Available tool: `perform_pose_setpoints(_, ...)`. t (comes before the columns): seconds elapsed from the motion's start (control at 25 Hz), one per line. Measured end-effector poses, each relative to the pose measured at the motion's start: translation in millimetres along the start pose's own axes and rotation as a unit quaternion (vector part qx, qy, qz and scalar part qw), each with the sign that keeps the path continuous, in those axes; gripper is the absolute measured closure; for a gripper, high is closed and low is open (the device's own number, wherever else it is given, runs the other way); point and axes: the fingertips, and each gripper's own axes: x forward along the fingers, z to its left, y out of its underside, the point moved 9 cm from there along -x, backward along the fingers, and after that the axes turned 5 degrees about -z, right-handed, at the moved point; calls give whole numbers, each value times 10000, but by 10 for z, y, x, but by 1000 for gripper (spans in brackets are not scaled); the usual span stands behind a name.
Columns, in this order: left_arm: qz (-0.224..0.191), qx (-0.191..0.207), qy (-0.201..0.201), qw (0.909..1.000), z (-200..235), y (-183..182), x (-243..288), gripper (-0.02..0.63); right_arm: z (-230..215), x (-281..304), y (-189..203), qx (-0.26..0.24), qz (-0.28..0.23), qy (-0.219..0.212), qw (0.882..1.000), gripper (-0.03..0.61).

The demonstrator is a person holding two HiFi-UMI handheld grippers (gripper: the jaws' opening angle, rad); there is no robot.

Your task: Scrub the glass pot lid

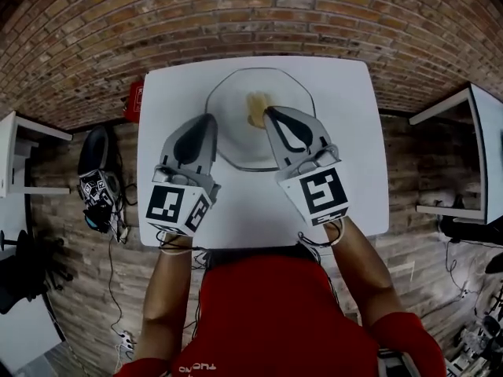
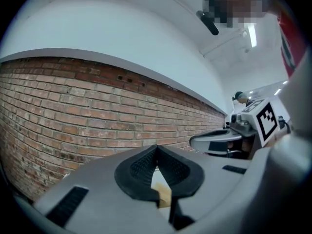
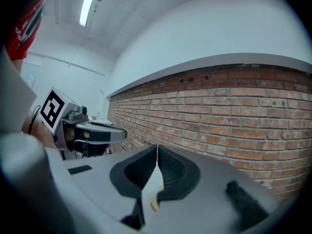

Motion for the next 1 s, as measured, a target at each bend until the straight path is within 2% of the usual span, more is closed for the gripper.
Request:
perform_pose_setpoints(0.36, 455, -27, 46, 9989, 233, 261, 290, 596, -95, 362, 287, 81, 708, 226, 9972, 547)
perform_pose_setpoints(0.56, 768, -138, -122, 9969, 463, 473, 367, 595, -80, 578, 551, 264, 1301, 204, 9909, 546)
perform_pose_setpoints(0.72, 1099, -285, -310, 9930, 660, 669, 376, 594, -75, 702, 737, 376, 1647, 347, 9850, 543)
perform_pose_setpoints(0.76, 1184, -318, -345, 9919, 702, 711, 378, 594, -81, 730, 779, 415, 1737, 366, 9832, 528)
perform_pose_setpoints(0.8, 1266, -351, -374, 9906, 740, 749, 384, 592, -89, 756, 824, 463, 1833, 373, 9813, 485)
perform_pose_setpoints(0.84, 1348, -398, -374, 9894, 776, 787, 394, 586, -96, 779, 871, 506, 1928, 378, 9792, 451)
perform_pose_setpoints(0.92, 1497, -562, -302, 9867, 841, 861, 418, 479, -106, 824, 960, 551, 2106, 397, 9752, 440)
perform_pose_setpoints(1.0, 1615, -700, -275, 9840, 908, 933, 434, 459, -115, 870, 1041, 587, 2263, 437, 9713, 439)
